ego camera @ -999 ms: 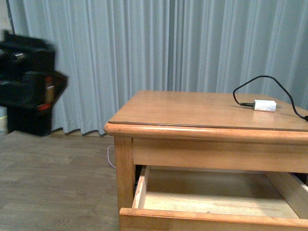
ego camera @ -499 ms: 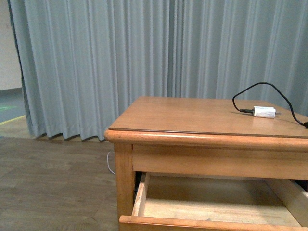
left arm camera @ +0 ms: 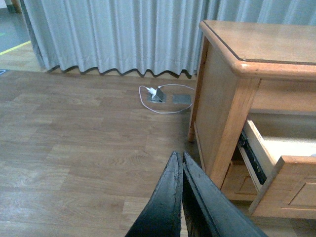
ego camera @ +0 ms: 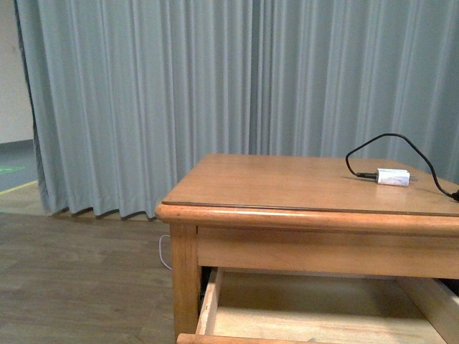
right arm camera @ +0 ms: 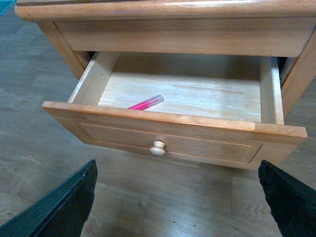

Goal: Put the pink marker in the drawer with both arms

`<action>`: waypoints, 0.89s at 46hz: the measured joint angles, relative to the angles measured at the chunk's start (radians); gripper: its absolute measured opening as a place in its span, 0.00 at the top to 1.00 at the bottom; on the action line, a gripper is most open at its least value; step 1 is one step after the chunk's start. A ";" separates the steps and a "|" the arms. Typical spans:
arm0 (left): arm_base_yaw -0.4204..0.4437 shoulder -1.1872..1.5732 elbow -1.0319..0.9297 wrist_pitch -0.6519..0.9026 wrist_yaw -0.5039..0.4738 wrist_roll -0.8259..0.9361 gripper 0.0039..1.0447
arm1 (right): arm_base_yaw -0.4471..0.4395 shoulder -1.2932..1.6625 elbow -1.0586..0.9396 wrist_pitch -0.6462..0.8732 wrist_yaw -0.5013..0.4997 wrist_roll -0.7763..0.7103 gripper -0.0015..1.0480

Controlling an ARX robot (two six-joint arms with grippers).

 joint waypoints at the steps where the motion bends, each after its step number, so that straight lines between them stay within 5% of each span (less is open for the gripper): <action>1: 0.005 -0.008 -0.003 -0.004 0.006 0.000 0.96 | 0.000 0.000 0.000 0.000 0.000 0.000 0.08; 9: 0.126 -0.079 -0.030 -0.048 0.116 0.002 0.96 | 0.000 0.000 0.000 0.000 0.000 0.000 0.08; 36: 0.128 -0.229 -0.065 -0.136 0.126 0.003 0.96 | 0.000 0.000 0.000 0.000 0.000 0.000 0.08; 41: 0.128 -0.368 -0.064 -0.301 0.127 0.003 0.96 | 0.000 0.000 0.000 0.000 0.001 0.000 0.08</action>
